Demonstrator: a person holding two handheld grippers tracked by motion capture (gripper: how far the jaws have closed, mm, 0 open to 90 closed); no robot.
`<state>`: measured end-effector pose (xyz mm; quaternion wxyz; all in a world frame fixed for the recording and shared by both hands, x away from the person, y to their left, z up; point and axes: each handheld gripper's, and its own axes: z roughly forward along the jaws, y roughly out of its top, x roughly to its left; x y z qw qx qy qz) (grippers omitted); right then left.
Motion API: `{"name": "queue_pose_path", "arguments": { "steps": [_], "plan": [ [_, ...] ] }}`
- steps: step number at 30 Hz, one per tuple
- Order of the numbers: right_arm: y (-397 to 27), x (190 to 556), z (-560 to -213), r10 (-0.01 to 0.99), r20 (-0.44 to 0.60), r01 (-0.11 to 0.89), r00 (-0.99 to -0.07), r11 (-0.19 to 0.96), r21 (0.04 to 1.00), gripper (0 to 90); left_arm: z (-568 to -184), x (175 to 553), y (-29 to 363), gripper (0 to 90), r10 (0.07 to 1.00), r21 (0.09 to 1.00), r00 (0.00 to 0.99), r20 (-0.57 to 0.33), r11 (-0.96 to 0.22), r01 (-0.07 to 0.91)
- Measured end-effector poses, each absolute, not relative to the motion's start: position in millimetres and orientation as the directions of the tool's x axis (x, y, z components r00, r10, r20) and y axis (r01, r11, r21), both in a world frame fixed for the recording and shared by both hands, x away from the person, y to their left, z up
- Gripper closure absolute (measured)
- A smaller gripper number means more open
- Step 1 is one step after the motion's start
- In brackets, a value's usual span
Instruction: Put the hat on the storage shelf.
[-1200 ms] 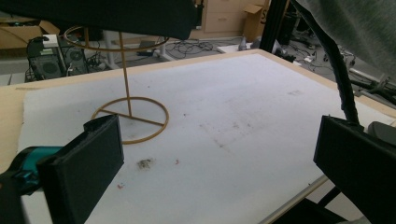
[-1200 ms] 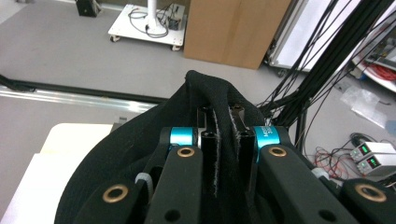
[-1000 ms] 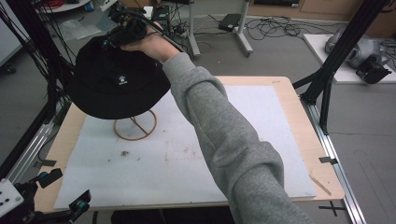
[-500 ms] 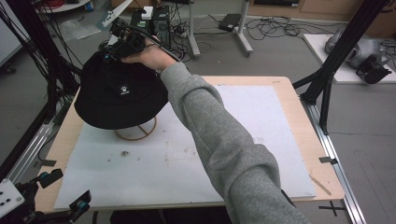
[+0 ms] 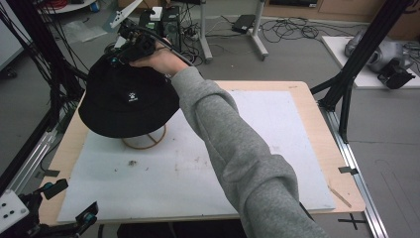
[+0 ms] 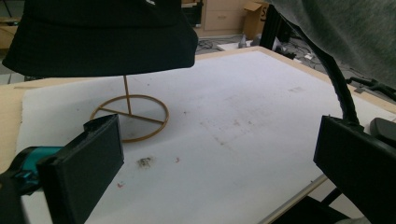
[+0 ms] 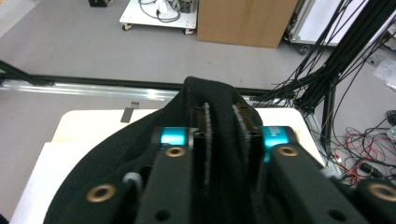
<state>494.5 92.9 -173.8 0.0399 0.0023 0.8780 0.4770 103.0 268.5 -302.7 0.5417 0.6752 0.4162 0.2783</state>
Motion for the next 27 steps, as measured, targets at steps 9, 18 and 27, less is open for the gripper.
{"name": "queue_pose_path", "arguments": {
  "steps": [9, 18, 27],
  "plan": [
    [91.3, 494.1, -171.0, 0.107, -0.044, 0.019, -0.993, 0.523, 0.852, 32.8, -303.6, 103.3, 272.3, 1.9, 0.871, 0.962, 0.485, -0.084, -0.056, 0.268],
    [86.6, 496.2, -169.0, 0.120, -0.002, 0.054, -0.993, 0.463, 0.885, 1.0, -303.2, 104.4, 270.9, 1.9, 0.868, 0.962, 0.490, -0.081, -0.061, 0.267],
    [86.0, 490.9, -164.8, 0.115, -0.025, 0.030, -0.993, 0.449, 0.893, 0.9, -303.6, 105.7, 270.2, 1.9, 0.864, 0.961, 0.496, -0.085, -0.060, 0.268]
  ]
}}
